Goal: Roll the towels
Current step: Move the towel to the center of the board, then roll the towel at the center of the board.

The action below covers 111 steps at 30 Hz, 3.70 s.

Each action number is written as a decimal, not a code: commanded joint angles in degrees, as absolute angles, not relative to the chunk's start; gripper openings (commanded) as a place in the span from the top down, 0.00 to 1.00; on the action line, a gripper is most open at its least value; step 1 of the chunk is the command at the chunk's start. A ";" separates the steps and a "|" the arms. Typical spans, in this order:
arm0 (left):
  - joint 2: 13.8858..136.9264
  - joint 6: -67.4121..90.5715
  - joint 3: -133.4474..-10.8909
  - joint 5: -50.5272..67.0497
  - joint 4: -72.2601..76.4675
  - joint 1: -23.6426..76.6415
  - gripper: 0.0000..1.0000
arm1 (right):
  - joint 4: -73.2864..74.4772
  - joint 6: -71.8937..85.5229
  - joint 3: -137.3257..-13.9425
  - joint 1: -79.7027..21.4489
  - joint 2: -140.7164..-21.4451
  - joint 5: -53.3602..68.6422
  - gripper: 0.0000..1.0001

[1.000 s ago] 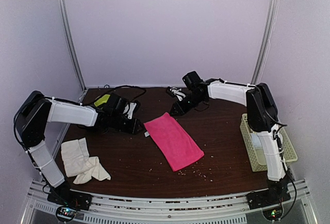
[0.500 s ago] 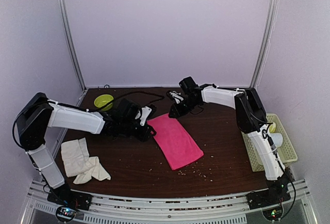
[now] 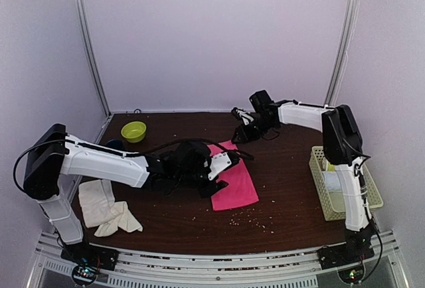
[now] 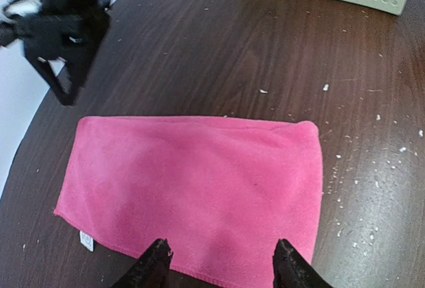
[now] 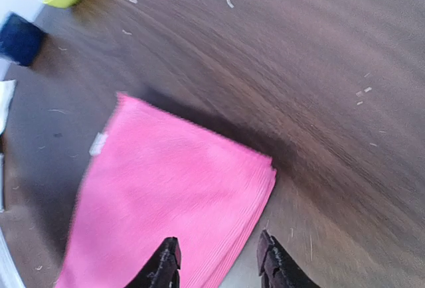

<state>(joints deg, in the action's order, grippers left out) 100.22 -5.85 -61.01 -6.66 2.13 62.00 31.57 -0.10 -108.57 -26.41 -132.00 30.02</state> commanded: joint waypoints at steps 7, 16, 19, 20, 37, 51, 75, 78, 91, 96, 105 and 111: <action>109.08 -19.33 -68.46 3.85 -8.91 63.99 0.50 | 21.94 -7.32 -79.04 -21.80 -96.54 34.32 0.55; 115.33 -20.04 -72.24 -0.03 -10.99 64.15 0.55 | 15.41 -8.57 -68.21 -19.82 -90.28 34.43 0.53; 116.04 -20.32 -71.95 0.32 -10.97 64.44 0.59 | 18.00 -9.58 -70.17 -19.51 -90.88 33.80 0.53; 116.22 -20.24 -71.86 0.69 -10.97 64.43 0.62 | 18.81 -9.80 -70.94 -19.20 -90.49 33.78 0.53; 119.06 6.68 -73.78 46.43 -6.59 50.05 0.98 | 47.94 -30.09 -75.97 -18.01 -78.38 49.25 0.52; 127.10 23.47 -74.56 62.43 1.87 44.74 0.95 | 36.50 -41.64 -59.35 -39.57 -82.83 23.41 0.53; 129.29 27.48 -72.25 62.20 4.30 42.37 0.93 | 23.07 -47.87 -65.77 -48.26 -105.42 23.87 0.52; 129.13 26.92 -72.29 61.98 3.45 42.33 0.92 | 23.45 -47.54 -65.96 -48.31 -106.54 23.89 0.60; 126.03 23.74 -71.61 58.15 -0.04 41.32 0.92 | 20.94 -49.49 -64.58 -48.10 -110.59 19.05 0.66; 120.87 22.62 -69.31 52.98 -0.62 41.16 0.78 | 26.60 -48.94 -66.99 -48.09 -112.31 19.53 0.87; 98.67 14.54 -59.64 13.15 -6.15 40.59 0.54 | 45.04 -38.09 -76.08 -47.91 -116.53 24.08 0.93; 84.40 5.51 -50.19 -4.15 1.26 43.05 0.54 | 55.66 -33.58 -80.90 -47.38 -119.46 32.63 0.93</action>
<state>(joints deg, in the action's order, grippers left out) 91.15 13.74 -55.31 12.82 -4.21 41.10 40.23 -38.70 -80.44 -47.46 -115.63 25.96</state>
